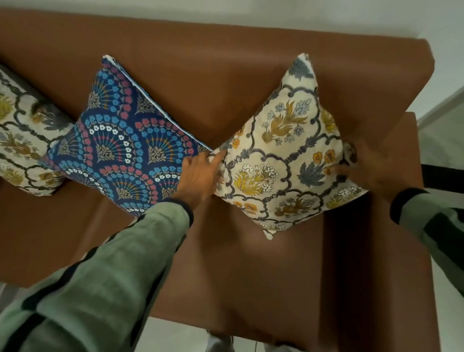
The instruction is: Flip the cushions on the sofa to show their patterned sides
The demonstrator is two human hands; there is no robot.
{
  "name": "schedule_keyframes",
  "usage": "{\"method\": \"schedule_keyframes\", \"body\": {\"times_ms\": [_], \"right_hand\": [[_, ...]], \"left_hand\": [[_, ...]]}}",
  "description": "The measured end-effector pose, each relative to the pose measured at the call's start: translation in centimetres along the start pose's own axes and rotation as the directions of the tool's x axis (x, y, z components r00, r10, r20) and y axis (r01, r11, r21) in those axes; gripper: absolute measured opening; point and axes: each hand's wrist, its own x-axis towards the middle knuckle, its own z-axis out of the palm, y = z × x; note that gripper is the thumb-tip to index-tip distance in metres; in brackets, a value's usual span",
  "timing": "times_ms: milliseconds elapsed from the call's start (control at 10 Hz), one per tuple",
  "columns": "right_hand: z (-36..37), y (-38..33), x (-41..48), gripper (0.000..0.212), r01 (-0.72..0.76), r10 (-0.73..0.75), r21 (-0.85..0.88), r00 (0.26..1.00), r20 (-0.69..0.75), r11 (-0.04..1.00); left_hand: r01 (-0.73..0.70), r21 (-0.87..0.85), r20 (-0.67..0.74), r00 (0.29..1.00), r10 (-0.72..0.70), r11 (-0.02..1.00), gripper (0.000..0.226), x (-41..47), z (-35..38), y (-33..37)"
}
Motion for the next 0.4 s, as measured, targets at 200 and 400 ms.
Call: {"method": "schedule_keyframes", "body": {"times_ms": [200,400], "right_hand": [[0.7,-1.4,-0.5,0.072,-0.033,-0.007,-0.276,0.989,-0.145,0.961],[1.8,-14.1,-2.8,0.053,0.385,-0.536,-0.446,0.794,-0.286,0.808]], "left_hand": [[-0.021,0.0,0.097,0.995,0.021,1.0,0.082,-1.1,-1.8,0.1],[0.03,0.189,-0.156,0.988,0.0,0.982,0.077,-5.7,-10.0,-6.9]]}}
